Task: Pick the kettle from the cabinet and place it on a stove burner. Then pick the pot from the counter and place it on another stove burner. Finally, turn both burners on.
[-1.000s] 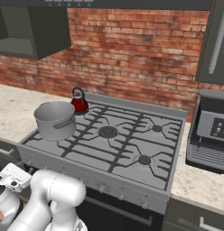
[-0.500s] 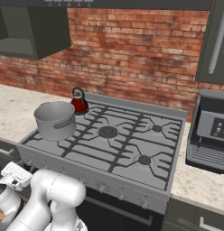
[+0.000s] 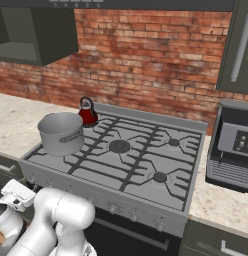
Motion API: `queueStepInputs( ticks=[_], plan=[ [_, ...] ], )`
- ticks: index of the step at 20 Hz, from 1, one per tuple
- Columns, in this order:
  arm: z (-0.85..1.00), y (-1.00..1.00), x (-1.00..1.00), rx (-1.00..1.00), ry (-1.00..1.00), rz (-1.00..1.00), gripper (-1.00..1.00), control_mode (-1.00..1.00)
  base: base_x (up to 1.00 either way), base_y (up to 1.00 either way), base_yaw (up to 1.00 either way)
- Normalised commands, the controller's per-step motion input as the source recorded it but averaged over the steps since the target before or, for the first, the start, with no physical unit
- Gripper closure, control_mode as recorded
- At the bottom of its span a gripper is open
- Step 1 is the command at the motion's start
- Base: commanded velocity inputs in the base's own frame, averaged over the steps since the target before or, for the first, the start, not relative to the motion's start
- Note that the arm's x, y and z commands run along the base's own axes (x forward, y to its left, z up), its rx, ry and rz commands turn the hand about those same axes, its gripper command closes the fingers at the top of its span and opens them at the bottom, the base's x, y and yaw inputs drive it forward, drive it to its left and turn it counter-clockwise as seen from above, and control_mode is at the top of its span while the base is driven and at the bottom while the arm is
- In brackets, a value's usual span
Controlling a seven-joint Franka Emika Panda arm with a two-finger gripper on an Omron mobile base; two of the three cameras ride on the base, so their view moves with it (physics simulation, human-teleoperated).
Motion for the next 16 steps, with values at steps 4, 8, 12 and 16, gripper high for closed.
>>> queueStepInputs(
  ticks=[4, 8, 12, 16],
  plan=[
    [0.02, 0.0, 0.0, 0.0, 0.01, 0.0, -1.0, -1.0, 0.0, 0.0, 0.0],
    [0.0, -0.01, 0.0, 0.0, 0.03, 0.0, -1.0, -1.0, 0.0, 0.0, 0.0],
    [0.0, 0.0, 0.0, 0.0, 0.04, 0.0, -1.0, -1.0, 0.0, 0.0, 0.0],
    [0.0, 0.0, 0.0, 0.0, 0.05, -0.02, -1.0, -1.0, 0.0, 0.0, 0.0]
  ],
)
